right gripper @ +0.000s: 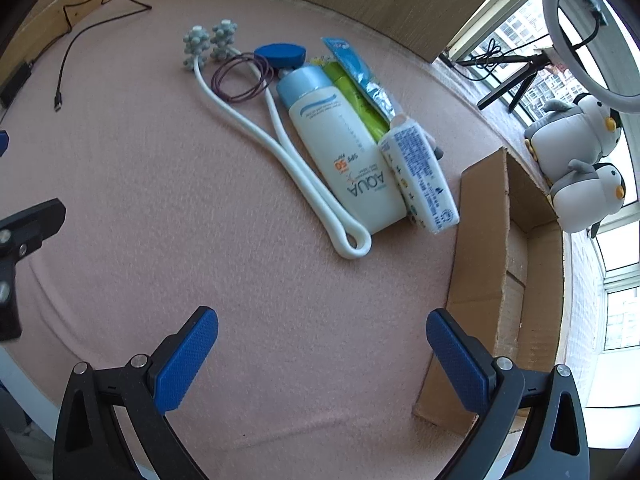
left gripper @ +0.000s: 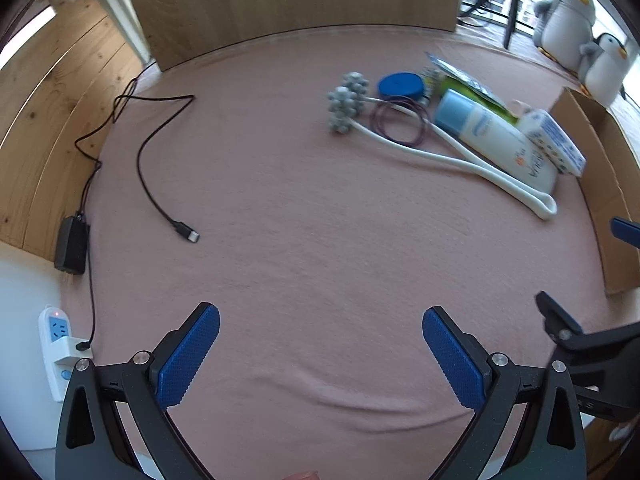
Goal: Organize objects
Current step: 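Move both tools toward the item pile and cardboard box, then close the right gripper on the white massage roller's looped handle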
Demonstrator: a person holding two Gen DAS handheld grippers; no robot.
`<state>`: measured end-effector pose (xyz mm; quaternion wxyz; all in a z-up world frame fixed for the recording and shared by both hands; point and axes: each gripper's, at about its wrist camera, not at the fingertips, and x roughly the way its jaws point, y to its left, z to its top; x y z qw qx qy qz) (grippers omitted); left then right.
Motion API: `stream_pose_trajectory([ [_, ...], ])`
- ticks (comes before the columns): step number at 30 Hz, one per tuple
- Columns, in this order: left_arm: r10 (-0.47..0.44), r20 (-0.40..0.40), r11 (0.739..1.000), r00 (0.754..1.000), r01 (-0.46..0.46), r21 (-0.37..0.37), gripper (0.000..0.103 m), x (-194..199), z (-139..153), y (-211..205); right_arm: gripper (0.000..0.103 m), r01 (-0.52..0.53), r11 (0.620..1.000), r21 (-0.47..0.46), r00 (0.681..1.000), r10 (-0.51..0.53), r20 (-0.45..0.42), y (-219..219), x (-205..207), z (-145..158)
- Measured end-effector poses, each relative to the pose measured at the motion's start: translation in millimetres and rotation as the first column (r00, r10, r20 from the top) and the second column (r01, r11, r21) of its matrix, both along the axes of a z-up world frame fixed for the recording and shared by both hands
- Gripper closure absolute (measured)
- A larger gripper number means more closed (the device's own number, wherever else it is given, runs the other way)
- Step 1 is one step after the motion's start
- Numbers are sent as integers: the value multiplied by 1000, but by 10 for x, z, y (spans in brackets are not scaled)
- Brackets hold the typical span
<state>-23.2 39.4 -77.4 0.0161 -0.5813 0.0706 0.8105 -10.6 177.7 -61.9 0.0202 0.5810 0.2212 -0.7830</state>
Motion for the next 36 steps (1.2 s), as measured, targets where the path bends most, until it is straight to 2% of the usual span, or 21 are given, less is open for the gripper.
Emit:
stream_pose_trajectory([
  [6, 44, -13, 999, 999, -45, -14, 0, -76, 9, -170, 0, 0, 1000, -5, 1000, -1, -30, 3, -26, 75],
  [21, 43, -10, 999, 999, -44, -15, 0, -147, -58, -141, 0, -3, 1000, -6, 999, 3, -32, 31, -99, 23],
  [23, 51, -23, 999, 998, -51, 7, 0, -157, -58, -163, 0, -9, 999, -43, 998, 6, -62, 56, -137, -28],
  [27, 61, -83, 996, 995, -55, 69, 0, -144, -44, -234, 1, -56, 971, -233, 989, 22, -145, 206, -240, -199],
  [30, 38, -166, 996, 985, -23, 88, 0, -101, -38, -284, 1, -70, 952, -297, 990, 30, -136, 326, -315, -380],
  [32, 29, -192, 994, 981, -9, 105, 0, -88, -79, -317, 0, -90, 925, -368, 989, 39, -145, 419, -340, -394],
  [36, 52, -181, 985, 982, -21, 170, 0, -120, -244, -411, 0, -152, 917, -369, 980, 92, -177, 438, -387, -365],
])
